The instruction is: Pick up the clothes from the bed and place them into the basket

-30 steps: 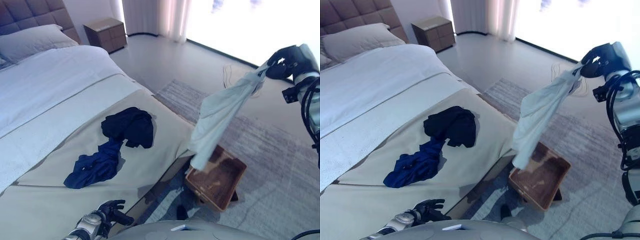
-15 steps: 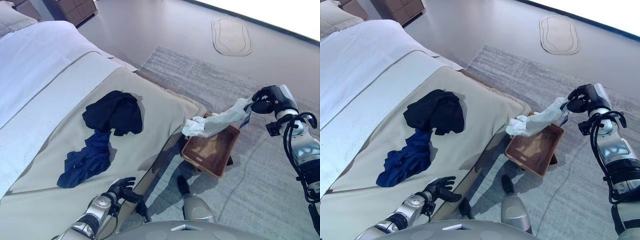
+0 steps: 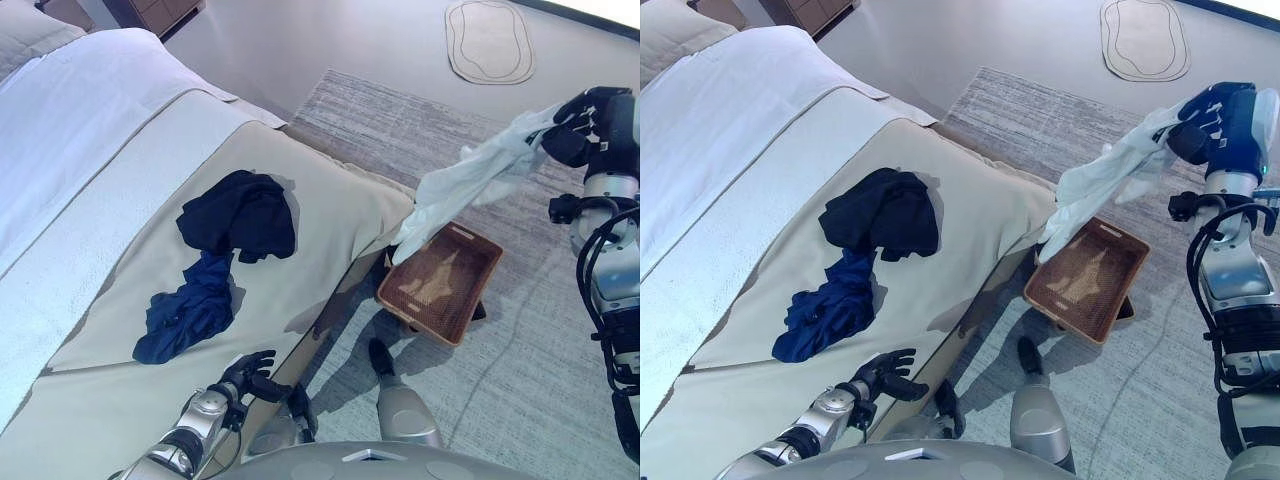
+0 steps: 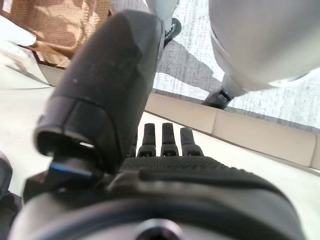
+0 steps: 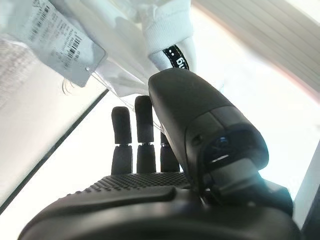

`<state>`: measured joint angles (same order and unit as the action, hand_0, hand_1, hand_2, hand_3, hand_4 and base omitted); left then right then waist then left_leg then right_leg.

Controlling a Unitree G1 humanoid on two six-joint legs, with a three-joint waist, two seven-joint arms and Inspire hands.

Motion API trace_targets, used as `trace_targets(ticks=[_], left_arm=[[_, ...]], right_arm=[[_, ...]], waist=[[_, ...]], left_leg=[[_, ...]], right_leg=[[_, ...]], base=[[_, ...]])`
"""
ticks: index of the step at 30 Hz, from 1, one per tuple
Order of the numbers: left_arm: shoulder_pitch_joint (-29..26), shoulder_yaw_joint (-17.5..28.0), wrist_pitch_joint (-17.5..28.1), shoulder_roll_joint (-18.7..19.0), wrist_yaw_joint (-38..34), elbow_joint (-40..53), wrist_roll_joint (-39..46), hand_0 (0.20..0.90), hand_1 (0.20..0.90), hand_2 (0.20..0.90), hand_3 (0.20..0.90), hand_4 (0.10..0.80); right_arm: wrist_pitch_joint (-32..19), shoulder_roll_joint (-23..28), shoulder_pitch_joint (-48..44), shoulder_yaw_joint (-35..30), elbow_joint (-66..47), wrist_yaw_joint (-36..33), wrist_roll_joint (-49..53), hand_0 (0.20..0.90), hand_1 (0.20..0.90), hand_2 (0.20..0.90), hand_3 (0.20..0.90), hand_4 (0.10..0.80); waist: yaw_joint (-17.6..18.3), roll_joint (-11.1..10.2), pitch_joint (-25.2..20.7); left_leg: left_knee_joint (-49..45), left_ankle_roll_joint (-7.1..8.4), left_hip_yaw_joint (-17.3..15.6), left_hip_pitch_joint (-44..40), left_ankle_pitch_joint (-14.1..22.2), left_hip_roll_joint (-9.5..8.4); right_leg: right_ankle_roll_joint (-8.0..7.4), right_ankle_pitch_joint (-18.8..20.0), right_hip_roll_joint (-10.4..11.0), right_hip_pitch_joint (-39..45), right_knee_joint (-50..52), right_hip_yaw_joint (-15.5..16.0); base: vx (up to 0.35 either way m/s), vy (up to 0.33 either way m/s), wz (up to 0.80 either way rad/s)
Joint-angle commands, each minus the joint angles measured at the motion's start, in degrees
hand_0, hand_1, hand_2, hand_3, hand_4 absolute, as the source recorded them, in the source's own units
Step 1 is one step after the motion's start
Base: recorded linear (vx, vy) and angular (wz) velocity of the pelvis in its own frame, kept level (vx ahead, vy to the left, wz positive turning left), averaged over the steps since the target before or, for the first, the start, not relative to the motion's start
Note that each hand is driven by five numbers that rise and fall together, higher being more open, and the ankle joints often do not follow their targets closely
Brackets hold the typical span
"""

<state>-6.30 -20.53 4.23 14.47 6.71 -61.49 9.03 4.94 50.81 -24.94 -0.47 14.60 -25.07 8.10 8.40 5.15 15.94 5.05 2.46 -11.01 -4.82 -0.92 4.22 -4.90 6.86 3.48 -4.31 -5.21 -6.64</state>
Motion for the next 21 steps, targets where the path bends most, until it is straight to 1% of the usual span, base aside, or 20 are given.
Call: trace_targets(ticks=[1, 2, 4, 8, 11, 13, 15, 17, 18, 21], left_arm=[[-1.1, -2.3, 2.4, 2.6, -0.1, -1.1, 1.6, 0.900, 0.900, 0.900, 0.900, 0.800], [-1.2, -2.5, 2.4, 2.7, -0.2, -1.0, 1.9, 0.900, 0.900, 0.900, 0.900, 0.800], [-1.7, -2.5, 2.7, 2.5, -0.3, -1.0, 2.0, 0.900, 0.900, 0.900, 0.900, 0.800], [-2.2, -2.6, 3.8, 1.9, -0.6, -0.9, 2.7, 0.900, 0.900, 0.900, 0.900, 0.800], [-2.4, -2.7, 4.2, 1.5, -0.7, -0.7, 2.9, 0.900, 0.900, 0.900, 0.900, 0.800], [-2.3, -2.5, 4.4, 1.4, -0.4, -0.7, 2.9, 0.900, 0.900, 0.900, 0.900, 0.800], [-2.3, -2.3, 4.3, 1.3, -0.2, -0.6, 2.9, 0.900, 0.900, 0.900, 0.900, 0.800], [-2.3, -2.1, 4.4, 1.3, 0.1, -0.2, 2.9, 0.900, 0.900, 0.900, 0.900, 0.800], [-2.4, -2.1, 4.3, 1.3, 0.2, -0.2, 2.8, 0.900, 0.900, 0.900, 0.900, 0.800], [-2.9, -2.8, 4.2, 1.3, -0.1, 0.4, 2.9, 0.900, 0.900, 0.900, 0.900, 0.800]], right_arm=[[-2.9, 2.5, -6.4, -3.9, 0.4, -0.7, 0.5, 0.300, 0.300, 0.300, 0.200, 0.100], [-2.6, 2.2, -5.9, -3.8, 0.7, -0.3, 0.5, 0.300, 0.300, 0.300, 0.200, 0.100], [-3.5, 1.1, -4.2, -3.8, 1.9, -0.5, 0.1, 0.300, 0.300, 0.300, 0.200, 0.100], [-5.0, -1.7, -2.1, -4.5, 1.8, -2.4, -0.6, 0.300, 0.300, 0.300, 0.200, 0.100], [-7.1, -2.9, -1.4, -4.8, 0.9, -4.2, -3.2, 0.300, 0.300, 0.300, 0.200, 0.100], [-7.5, -3.3, -0.8, -5.1, 0.2, -4.2, -4.1, 0.300, 0.300, 0.300, 0.200, 0.100], [-6.9, -4.3, 0.2, -4.9, -0.6, -3.6, -4.7, 0.300, 0.300, 0.300, 0.200, 0.100], [-4.8, -5.2, 1.8, -4.5, -0.2, -2.0, -5.1, 0.300, 0.300, 0.300, 0.200, 0.100], [-4.5, -5.3, 1.9, -4.4, 0.0, -1.8, -5.0, 0.300, 0.300, 0.300, 0.200, 0.100], [-1.4, -5.6, 2.0, -2.0, 4.1, 0.9, -5.7, 0.300, 0.300, 0.300, 0.200, 0.100]], waist=[[0.3, -3.8, -3.9], [0.4, -3.8, -3.8], [0.6, -3.5, -3.0], [1.1, -2.5, -1.4], [1.4, -1.7, -0.6], [1.6, -1.3, -0.4], [1.8, -1.0, -0.2], [1.9, -0.8, 0.1], [1.9, -0.8, 0.1], [1.6, -0.7, 0.9]], left_leg=[[-3.8, 0.97, 4.0, 4.3, 1.7, -0.92], [-3.9, 0.95, 4.0, 4.4, 1.6, -0.92], [-3.9, 0.90, 4.0, 4.6, 1.6, -0.94], [-3.6, 0.87, 3.9, 5.0, 1.3, -1.10], [-3.2, 0.90, 3.8, 5.0, 1.2, -1.35], [-3.1, 0.92, 3.8, 5.0, 1.1, -1.55], [-2.9, 0.96, 3.8, 5.0, 1.1, -1.74], [-3.0, 0.96, 3.7, 5.3, 1.1, -1.85], [-3.0, 0.97, 3.7, 5.3, 1.1, -1.86], [-3.2, 1.01, 3.8, 6.1, 0.9, -1.96]], right_leg=[[0.72, -5.0, 1.0, -1.2, 6.5, 3.8], [0.74, -5.0, 1.0, -1.4, 6.7, 3.8], [0.80, -5.0, 1.0, -1.9, 7.0, 3.7], [0.88, -4.8, 1.2, -2.8, 7.3, 3.6], [0.88, -4.7, 1.3, -3.3, 7.2, 3.6], [0.88, -4.7, 1.3, -3.4, 7.3, 3.6], [0.77, -4.7, 1.4, -3.7, 7.4, 3.6], [0.70, -4.7, 1.6, -4.0, 7.4, 3.7], [0.69, -4.7, 1.6, -4.0, 7.5, 3.7], [0.70, -4.5, 1.8, -4.8, 7.5, 4.0]], base=[[0.000, 0.000, 0.00], [0.000, 0.000, 0.00], [-0.042, 0.014, 0.00], [-0.054, 0.034, -0.01], [-0.033, 0.039, 0.00], [0.000, 0.000, 0.00], [0.000, 0.000, 0.00], [0.000, 0.000, 0.00], [0.000, 0.000, 0.00], [-0.019, -0.024, 0.00]])
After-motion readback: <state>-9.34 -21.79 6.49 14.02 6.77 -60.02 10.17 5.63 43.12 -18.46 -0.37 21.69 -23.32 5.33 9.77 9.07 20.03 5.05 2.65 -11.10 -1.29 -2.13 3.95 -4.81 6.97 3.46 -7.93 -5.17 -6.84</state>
